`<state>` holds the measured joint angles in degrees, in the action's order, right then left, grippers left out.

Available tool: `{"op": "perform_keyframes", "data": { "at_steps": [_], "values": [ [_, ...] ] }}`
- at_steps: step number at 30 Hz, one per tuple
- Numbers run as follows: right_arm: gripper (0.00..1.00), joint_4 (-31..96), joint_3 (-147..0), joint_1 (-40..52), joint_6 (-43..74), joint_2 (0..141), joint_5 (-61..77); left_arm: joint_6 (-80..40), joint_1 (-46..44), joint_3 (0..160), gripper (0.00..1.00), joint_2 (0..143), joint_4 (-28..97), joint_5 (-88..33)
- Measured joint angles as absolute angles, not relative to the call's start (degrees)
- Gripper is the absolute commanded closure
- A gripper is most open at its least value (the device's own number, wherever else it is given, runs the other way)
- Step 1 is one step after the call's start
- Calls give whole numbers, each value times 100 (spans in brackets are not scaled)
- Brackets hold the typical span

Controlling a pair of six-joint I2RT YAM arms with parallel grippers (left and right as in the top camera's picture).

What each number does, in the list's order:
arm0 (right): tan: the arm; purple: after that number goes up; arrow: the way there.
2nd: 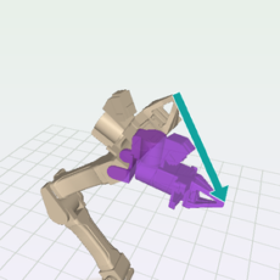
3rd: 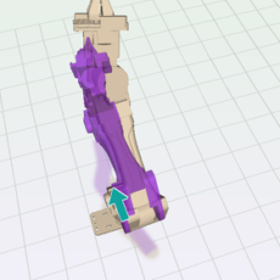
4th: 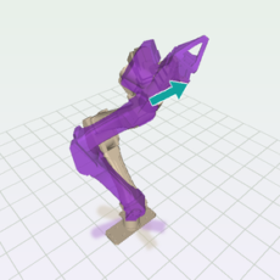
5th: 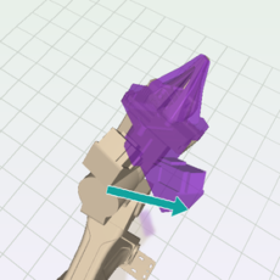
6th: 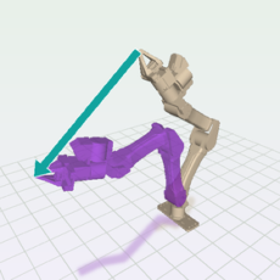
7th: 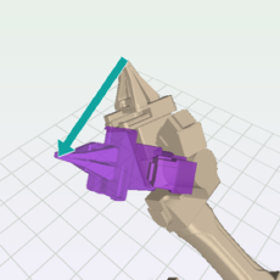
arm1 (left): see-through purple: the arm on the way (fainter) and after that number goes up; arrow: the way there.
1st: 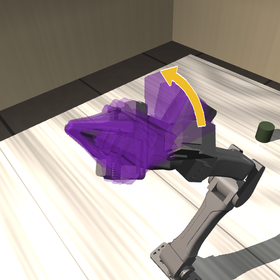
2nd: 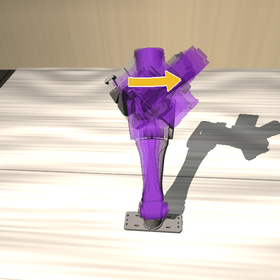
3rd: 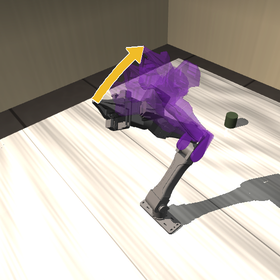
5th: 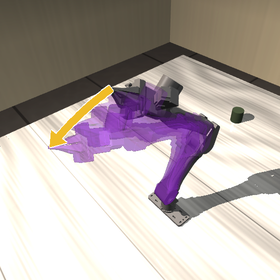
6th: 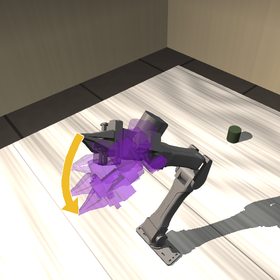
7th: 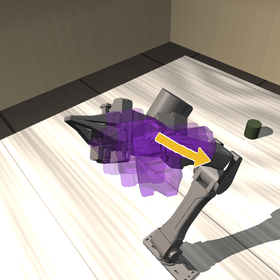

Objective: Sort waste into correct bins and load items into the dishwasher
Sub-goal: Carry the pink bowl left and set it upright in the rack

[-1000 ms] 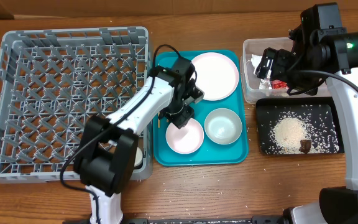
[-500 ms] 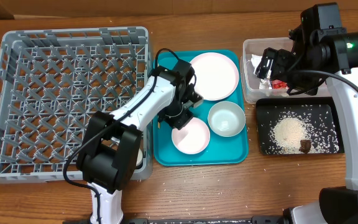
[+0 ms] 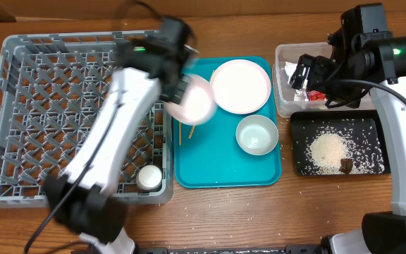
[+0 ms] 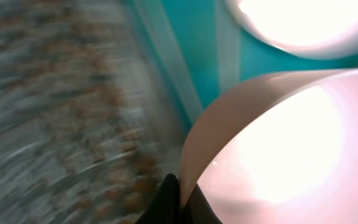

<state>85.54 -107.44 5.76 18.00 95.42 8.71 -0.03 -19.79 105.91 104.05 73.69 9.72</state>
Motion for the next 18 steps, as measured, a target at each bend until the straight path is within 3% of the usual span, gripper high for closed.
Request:
{"op": "perform_keyframes", "data": {
  "at_steps": [7, 18],
  "values": [
    [0, 8554, -10744, 578, 1798, 9542, 873, -1538, -1518, 10700, 96, 9974, 6855, 4206],
    [0, 8558, -10744, 578, 1800, 9542, 875, -3505, -1500, 10698, 96, 11454, 6591, 7725]
  ]
}}
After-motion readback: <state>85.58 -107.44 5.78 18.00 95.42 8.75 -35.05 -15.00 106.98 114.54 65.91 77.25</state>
